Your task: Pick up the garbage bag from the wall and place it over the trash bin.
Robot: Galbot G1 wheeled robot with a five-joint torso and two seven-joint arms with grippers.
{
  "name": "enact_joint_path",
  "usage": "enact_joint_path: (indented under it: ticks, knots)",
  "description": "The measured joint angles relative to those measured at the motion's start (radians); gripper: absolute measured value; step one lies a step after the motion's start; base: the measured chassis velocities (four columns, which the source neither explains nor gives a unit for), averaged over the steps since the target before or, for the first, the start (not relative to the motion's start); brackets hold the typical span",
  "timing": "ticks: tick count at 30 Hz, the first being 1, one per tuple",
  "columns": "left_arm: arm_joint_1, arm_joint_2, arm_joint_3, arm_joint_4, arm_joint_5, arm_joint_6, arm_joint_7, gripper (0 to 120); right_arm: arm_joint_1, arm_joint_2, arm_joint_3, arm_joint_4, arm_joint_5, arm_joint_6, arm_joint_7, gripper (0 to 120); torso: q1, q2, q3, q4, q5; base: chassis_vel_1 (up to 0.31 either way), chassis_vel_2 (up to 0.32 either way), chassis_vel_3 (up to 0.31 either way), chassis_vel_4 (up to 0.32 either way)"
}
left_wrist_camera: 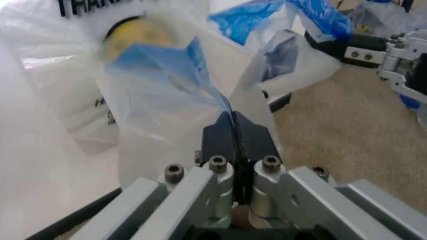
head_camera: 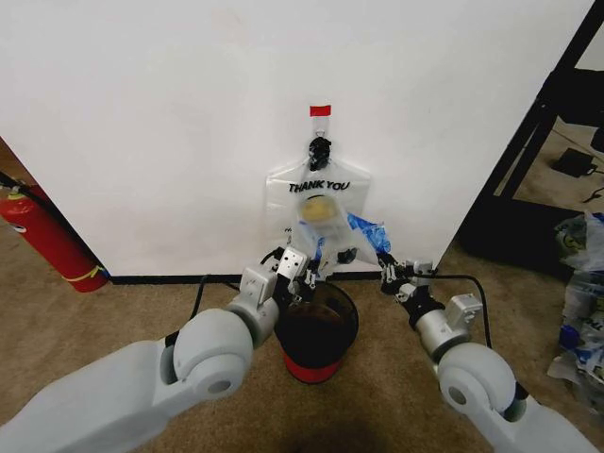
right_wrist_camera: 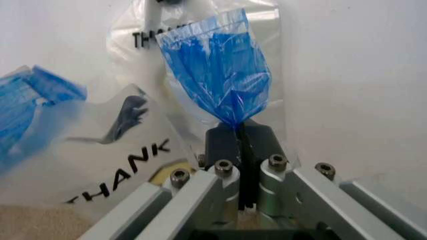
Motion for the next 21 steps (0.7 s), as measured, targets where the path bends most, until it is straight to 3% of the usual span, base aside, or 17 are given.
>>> enact_joint_path:
  ticks: [12,21]
  knots:
    - [-0.068,0.008,-0.052,-0.084,-0.024,-0.015,0.004,0,0.019,-0.016,0.052,0.113,0.050,-0.011,0.045,0,0.000,0.000,0.000,-0.0001,0.0000,0.000,0.000,0.000,0.000]
    - [-0.079,0.025,-0.157,-0.149,-0.056,-0.034,-0.008,0,-0.010,-0.040,0.150,0.275,0.196,-0.042,0.108,0,0.000,0.000,0.000,0.0000,-0.0001,0.000,0.000,0.000,0.000]
